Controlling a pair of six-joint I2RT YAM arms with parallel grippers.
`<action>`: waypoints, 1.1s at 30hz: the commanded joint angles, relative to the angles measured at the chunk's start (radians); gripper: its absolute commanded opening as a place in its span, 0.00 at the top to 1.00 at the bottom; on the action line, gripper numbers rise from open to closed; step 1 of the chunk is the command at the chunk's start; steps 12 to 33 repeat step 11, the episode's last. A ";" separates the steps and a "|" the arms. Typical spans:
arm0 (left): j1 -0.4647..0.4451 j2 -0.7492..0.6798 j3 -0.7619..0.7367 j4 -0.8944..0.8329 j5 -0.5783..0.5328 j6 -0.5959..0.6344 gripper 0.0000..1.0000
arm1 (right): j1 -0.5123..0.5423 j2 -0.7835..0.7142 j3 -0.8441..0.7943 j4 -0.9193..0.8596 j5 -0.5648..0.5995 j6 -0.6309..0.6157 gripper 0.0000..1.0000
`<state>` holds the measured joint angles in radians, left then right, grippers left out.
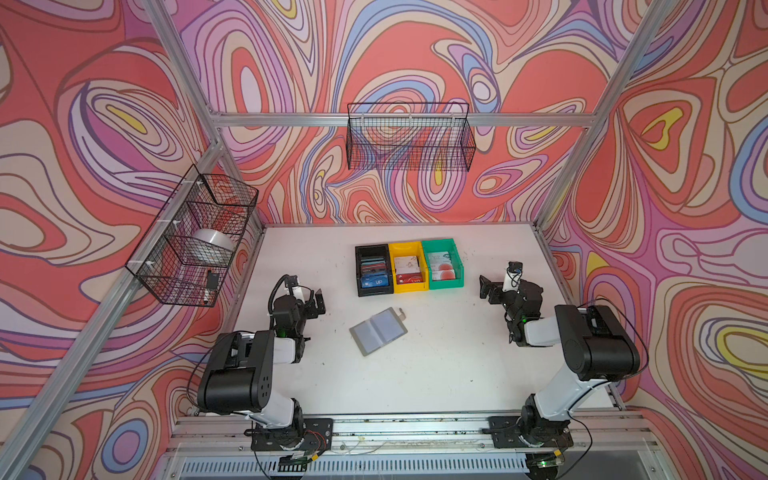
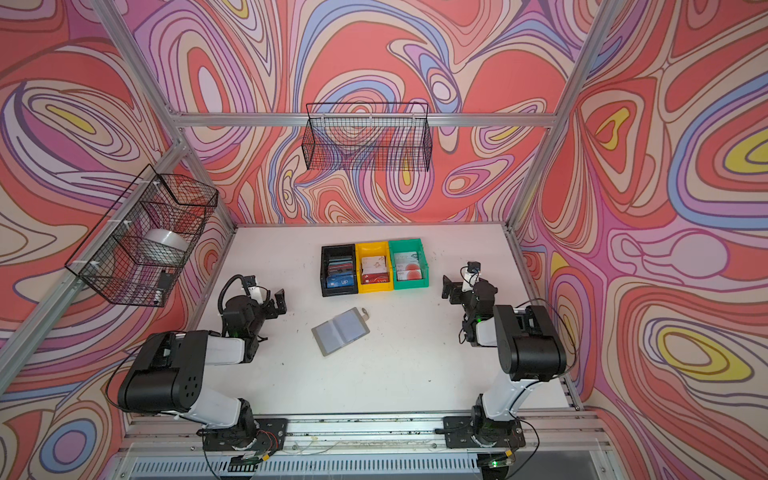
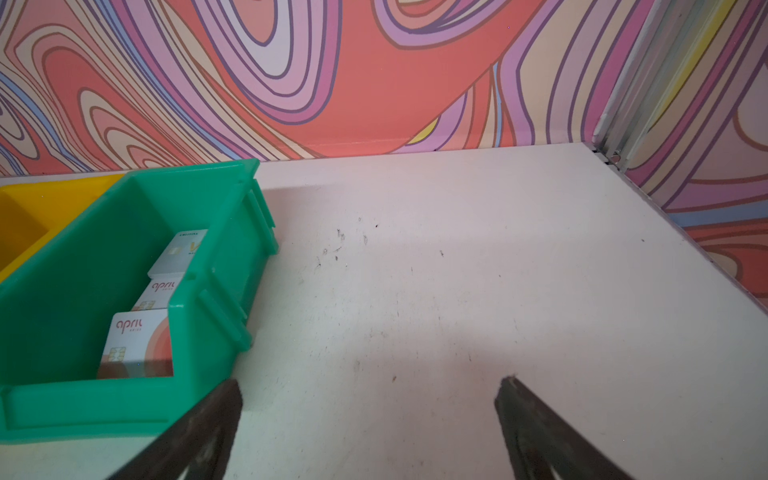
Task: Take the credit cards out of the card holder
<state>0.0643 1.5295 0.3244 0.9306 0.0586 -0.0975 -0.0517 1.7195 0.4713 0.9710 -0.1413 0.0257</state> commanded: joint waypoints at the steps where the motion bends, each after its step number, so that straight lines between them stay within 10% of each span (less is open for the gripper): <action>1: -0.006 0.004 0.016 0.015 -0.010 0.016 0.00 | 0.000 -0.011 -0.007 -0.009 0.016 -0.009 0.02; 33: -0.009 0.004 0.020 0.005 -0.011 0.020 0.00 | 0.001 -0.011 -0.005 -0.015 0.016 -0.009 0.02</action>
